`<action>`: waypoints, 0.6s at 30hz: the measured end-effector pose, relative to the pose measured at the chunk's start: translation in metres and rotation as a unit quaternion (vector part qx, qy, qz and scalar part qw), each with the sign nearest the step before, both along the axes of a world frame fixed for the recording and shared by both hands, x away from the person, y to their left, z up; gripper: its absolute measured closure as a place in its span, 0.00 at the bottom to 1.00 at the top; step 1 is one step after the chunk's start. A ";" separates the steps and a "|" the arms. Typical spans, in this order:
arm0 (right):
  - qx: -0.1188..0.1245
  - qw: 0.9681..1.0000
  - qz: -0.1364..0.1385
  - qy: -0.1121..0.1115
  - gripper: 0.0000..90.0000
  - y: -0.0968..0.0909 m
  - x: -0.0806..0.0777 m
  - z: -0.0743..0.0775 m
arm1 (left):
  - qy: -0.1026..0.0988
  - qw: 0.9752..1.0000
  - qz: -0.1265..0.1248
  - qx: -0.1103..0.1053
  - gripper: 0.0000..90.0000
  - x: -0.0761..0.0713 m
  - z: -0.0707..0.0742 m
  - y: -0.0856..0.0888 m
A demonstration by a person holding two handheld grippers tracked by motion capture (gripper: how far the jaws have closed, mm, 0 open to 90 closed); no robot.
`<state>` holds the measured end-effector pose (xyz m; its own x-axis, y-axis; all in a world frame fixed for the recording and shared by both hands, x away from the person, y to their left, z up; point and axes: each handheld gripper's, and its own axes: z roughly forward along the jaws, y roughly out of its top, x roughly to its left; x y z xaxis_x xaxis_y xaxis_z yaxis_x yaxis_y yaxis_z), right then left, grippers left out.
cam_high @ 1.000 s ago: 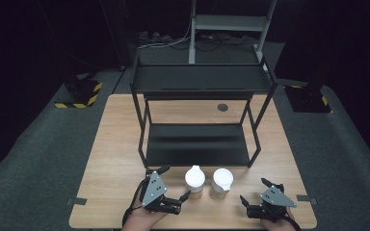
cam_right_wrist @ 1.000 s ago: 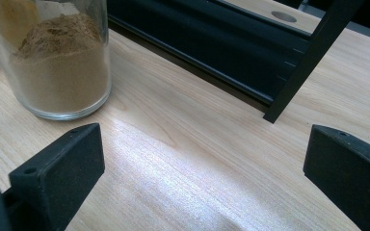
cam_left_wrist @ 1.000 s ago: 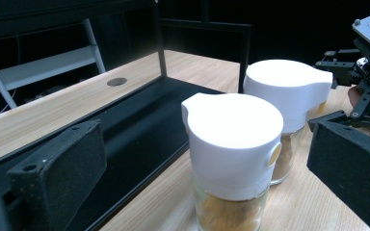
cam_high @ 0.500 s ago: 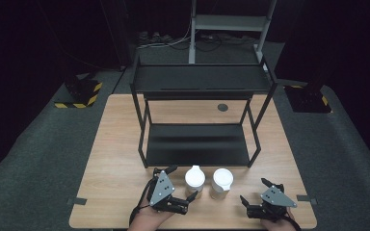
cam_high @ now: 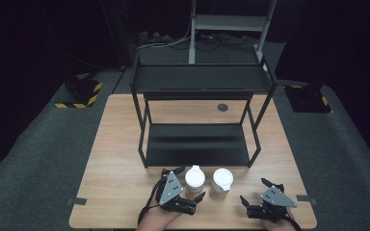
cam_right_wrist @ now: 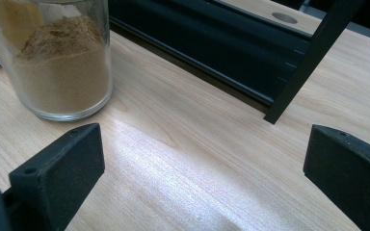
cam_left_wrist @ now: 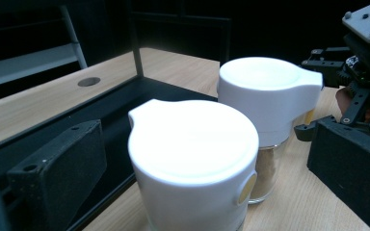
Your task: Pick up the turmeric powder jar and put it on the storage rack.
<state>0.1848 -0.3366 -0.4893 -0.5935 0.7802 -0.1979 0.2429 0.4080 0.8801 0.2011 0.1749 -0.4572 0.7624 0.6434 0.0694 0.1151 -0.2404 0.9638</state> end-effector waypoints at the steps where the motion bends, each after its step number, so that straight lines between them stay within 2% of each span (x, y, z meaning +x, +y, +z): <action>1: 0.000 1.000 0.000 0.000 0.00 0.000 0.000 0.000 | 0.001 1.000 0.001 0.001 0.00 0.000 -0.002 -0.001; 6: 0.001 1.000 0.001 0.000 0.00 0.000 0.000 0.000 | 0.002 1.000 0.006 0.004 0.00 0.001 -0.006 -0.005; 18: 0.001 1.000 0.002 0.000 0.00 -0.001 0.000 0.000 | 0.027 0.999 0.016 -0.012 0.00 0.008 -0.021 -0.005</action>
